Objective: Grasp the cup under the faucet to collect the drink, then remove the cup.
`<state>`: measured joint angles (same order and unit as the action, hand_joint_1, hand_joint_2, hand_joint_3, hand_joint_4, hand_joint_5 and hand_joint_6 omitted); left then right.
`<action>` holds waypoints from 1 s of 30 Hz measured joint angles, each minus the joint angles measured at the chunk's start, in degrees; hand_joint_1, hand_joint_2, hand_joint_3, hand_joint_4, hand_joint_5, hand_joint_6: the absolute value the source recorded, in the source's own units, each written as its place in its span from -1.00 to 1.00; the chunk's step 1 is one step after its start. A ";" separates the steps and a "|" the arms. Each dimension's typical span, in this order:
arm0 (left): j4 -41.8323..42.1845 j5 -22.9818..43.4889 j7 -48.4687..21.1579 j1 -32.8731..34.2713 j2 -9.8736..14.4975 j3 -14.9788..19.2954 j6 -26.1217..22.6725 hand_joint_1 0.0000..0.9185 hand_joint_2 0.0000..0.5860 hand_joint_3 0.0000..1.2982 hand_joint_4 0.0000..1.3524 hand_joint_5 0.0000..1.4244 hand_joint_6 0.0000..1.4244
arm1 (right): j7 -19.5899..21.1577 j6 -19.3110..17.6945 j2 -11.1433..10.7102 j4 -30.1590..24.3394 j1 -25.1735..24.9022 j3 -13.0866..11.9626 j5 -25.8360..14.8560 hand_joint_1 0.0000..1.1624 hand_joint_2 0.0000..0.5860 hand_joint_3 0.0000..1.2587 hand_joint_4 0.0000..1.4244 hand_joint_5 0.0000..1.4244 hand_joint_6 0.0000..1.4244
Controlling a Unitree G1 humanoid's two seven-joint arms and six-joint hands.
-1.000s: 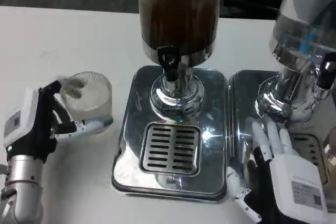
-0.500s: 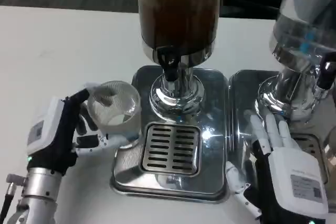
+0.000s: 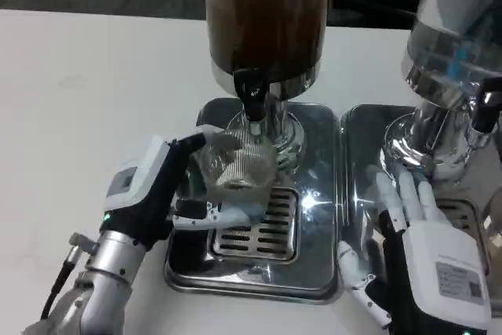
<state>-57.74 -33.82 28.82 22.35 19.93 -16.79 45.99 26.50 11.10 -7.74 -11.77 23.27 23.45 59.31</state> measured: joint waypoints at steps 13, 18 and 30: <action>-4.93 -1.70 0.49 5.31 -0.80 -3.98 -0.80 0.32 -1.00 -0.01 0.11 0.27 0.53 | 1.13 0.41 1.14 0.02 0.77 -0.05 -0.09 -0.81 0.73 -0.86 -1.00 -1.00 -0.79; -4.99 -1.61 -0.18 5.30 -0.76 -4.45 -0.11 -0.25 -0.90 -0.10 0.03 0.26 0.45 | 1.15 0.41 1.67 0.09 0.69 -0.04 -0.10 -0.81 0.73 -0.86 -1.00 -1.00 -0.79; -3.34 1.81 0.07 1.76 1.80 -0.91 3.19 -0.97 -0.98 -0.75 -0.49 -0.17 -0.03 | 1.14 0.27 1.28 0.98 -0.71 -0.14 -1.37 -0.81 0.73 -0.86 -1.00 -1.00 -0.79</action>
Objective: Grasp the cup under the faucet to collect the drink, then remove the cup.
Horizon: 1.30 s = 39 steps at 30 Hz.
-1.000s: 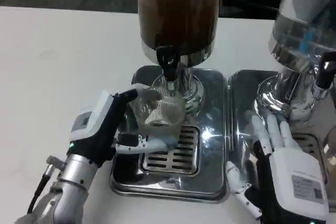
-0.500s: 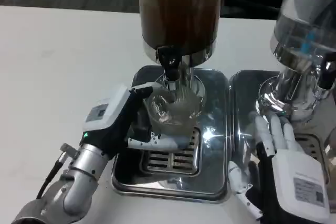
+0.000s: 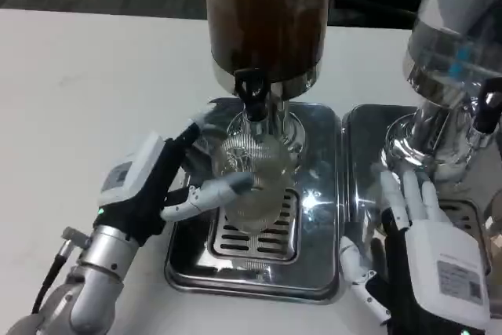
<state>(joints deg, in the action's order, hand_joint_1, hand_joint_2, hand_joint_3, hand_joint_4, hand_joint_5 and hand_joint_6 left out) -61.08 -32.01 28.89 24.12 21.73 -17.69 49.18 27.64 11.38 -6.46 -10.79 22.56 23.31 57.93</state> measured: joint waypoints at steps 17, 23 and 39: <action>8.24 9.62 -4.62 -10.06 5.69 9.74 5.09 -1.00 -0.94 -0.83 -0.80 -0.55 -0.56 | 0.23 -0.14 -0.71 1.15 -0.62 0.25 -0.88 -0.81 0.73 -0.86 -1.00 -1.00 -0.79; 18.30 14.52 -11.32 -16.35 9.86 14.07 5.97 -1.00 -0.81 -1.00 -1.00 -0.84 -0.94 | 0.26 -0.13 -1.08 0.98 -0.32 0.31 -0.74 -0.80 0.71 -0.86 -1.00 -1.00 -0.79; 47.11 39.32 -40.42 -22.13 10.54 17.02 -2.03 -1.00 -0.77 -1.00 -1.00 -0.91 -0.97 | -0.67 -0.15 -1.84 0.64 -0.42 0.22 -1.01 -0.78 0.71 -0.86 -1.00 -1.00 -0.79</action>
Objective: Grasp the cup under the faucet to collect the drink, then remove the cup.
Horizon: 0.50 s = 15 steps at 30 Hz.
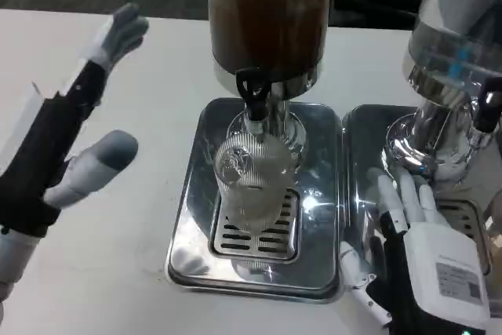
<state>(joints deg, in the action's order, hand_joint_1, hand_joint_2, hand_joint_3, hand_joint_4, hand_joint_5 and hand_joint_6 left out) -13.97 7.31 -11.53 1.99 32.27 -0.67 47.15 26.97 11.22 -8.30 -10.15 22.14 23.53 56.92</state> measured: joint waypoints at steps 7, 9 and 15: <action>2.64 -0.89 -6.95 4.47 -1.38 -1.49 -2.15 -1.00 -0.74 -1.00 -1.00 -0.86 -0.90 | -0.05 0.00 0.15 0.00 -0.36 0.04 -0.04 -0.77 0.71 -0.86 -1.00 -1.00 -0.79; 2.64 -0.86 -8.69 5.13 -2.40 -2.29 -2.28 -1.00 -0.74 -1.00 -1.00 -0.85 -0.90 | -0.05 0.00 0.37 0.00 -0.34 0.03 -0.02 -0.77 0.71 -0.86 -1.00 -1.00 -0.79; 2.58 0.24 -12.86 5.45 -4.16 -2.73 -3.45 -1.00 -0.73 -1.00 -1.00 -0.80 -0.87 | -0.02 0.02 0.81 0.00 0.03 -0.01 -0.02 -0.77 0.71 -0.86 -1.00 -1.00 -0.79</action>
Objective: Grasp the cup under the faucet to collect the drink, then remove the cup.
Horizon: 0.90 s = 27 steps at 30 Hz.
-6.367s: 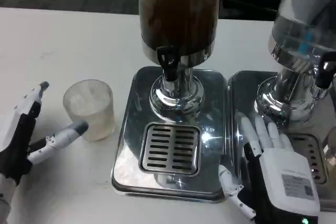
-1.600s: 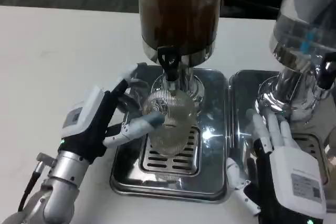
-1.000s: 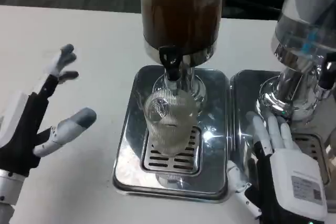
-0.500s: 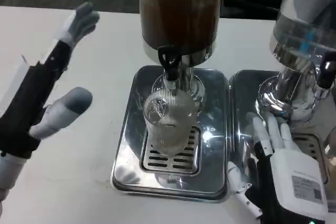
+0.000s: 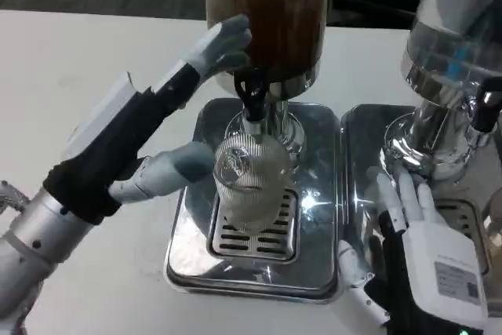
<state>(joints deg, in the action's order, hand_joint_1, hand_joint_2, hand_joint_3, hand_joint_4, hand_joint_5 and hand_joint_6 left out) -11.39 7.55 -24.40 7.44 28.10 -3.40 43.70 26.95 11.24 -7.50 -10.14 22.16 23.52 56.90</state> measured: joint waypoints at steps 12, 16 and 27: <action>-0.69 0.71 -3.77 1.03 -3.11 -0.96 -0.99 -1.00 -0.73 -1.00 -1.00 -0.73 -0.82 | 0.04 0.00 0.32 0.00 0.20 0.03 0.00 -0.77 0.71 -0.86 -1.00 -1.00 -0.79; -0.71 0.72 -4.46 2.19 -3.72 -1.14 -1.17 -1.00 -0.73 -0.98 -1.00 -0.71 -0.79 | 0.11 0.00 0.47 0.07 0.19 0.04 0.00 -0.77 0.71 -0.86 -1.00 -1.00 -0.79; 0.71 -3.21 -4.88 1.85 -2.64 -0.85 0.28 -1.00 -0.69 -0.87 -0.93 -0.63 -0.72 | 0.55 -0.01 0.72 0.53 -0.14 0.22 -0.01 -0.77 0.71 -0.86 -1.00 -1.00 -0.79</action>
<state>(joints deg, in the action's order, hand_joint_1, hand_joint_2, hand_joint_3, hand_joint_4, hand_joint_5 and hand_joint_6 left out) -10.68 4.34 -29.27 9.29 25.46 -4.25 43.98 27.50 11.23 -6.78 -9.61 22.02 23.74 56.89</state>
